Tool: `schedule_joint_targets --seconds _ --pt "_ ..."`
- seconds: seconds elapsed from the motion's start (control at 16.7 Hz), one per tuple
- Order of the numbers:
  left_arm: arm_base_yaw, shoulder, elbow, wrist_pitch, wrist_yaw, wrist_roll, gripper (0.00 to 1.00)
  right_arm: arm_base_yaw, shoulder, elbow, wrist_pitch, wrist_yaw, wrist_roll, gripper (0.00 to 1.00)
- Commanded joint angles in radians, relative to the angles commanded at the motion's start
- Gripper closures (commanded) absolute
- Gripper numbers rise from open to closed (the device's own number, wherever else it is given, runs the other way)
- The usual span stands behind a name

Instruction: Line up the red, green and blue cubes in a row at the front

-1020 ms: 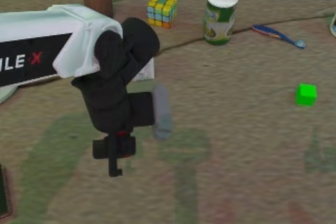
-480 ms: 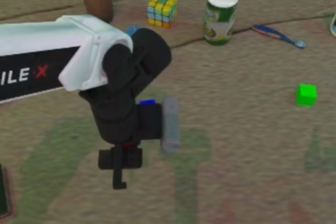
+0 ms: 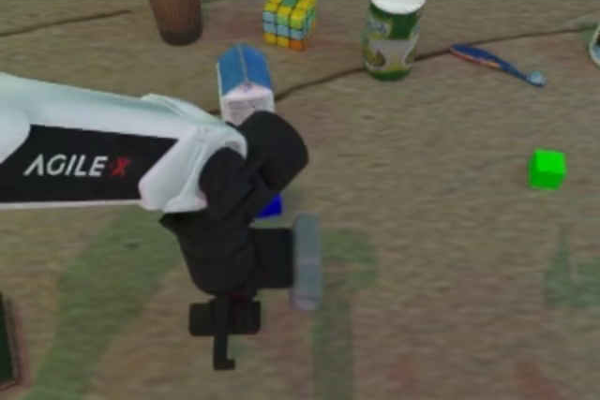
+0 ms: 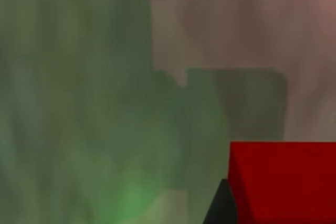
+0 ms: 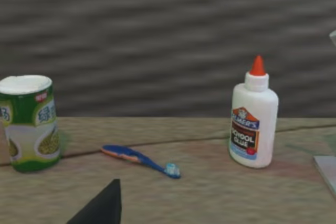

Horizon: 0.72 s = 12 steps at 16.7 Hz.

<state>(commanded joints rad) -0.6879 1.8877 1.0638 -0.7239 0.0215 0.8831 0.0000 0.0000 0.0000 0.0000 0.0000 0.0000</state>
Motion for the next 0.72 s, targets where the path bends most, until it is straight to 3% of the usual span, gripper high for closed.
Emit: schedule_joint_targets --seconds 0.18,0.72 --pt "0.000 0.001 -0.001 0.001 0.000 0.000 1.00 0.000 0.000 0.000 0.000 0.000 0.000 0.00" --pt "0.000 0.001 -0.001 0.001 0.000 0.000 0.32 0.000 0.000 0.000 0.000 0.000 0.000 0.00"
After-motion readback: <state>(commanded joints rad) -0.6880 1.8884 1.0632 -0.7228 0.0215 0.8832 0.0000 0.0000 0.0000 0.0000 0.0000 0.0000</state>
